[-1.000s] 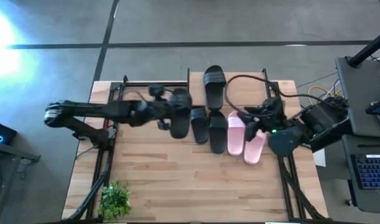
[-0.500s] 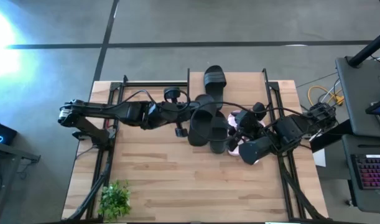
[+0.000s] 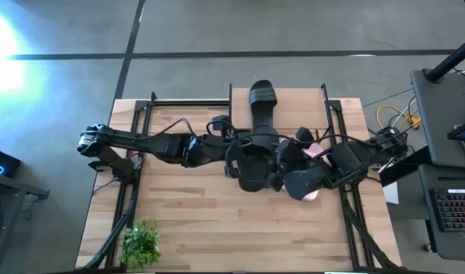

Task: Pick and place slides into the shelf
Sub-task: Put the black slide on the shelf

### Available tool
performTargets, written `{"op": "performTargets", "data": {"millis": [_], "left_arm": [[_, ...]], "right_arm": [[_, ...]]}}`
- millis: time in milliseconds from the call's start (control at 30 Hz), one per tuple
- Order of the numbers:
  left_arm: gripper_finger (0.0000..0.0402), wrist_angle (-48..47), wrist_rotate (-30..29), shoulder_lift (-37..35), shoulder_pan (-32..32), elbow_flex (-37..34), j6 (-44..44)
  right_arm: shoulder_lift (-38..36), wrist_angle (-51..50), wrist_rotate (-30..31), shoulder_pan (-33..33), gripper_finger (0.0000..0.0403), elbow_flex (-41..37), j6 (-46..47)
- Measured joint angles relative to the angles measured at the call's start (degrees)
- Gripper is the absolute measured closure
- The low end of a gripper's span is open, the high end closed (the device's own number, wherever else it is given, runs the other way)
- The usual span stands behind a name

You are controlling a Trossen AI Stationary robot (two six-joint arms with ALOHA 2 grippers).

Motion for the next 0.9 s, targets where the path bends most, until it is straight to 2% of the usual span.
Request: {"op": "performTargets", "data": {"millis": [300,667,767,900], "left_arm": [[0.0402,2.0,0.7,-0.1,-1.0,0.0,0.3],[0.0402,2.7,0.1,-0.1,-2.8,-0.1,2.3],[0.0400,2.7,0.2,-0.1,-2.8,-0.2,2.3],[0.0379,2.9,1.3,-0.2,-2.9,-0.2,-1.4]], "right_arm": [[1.1,-1.1,0.3,-0.5,0.0209,-0.4,0.2],[1.7,-7.2,0.0,-1.5,0.0213,-1.1,3.0],[1.7,-7.5,0.0,-1.8,0.0235,-1.3,3.5],[1.7,-8.0,0.2,-2.0,0.0286,-1.7,3.6]]}}
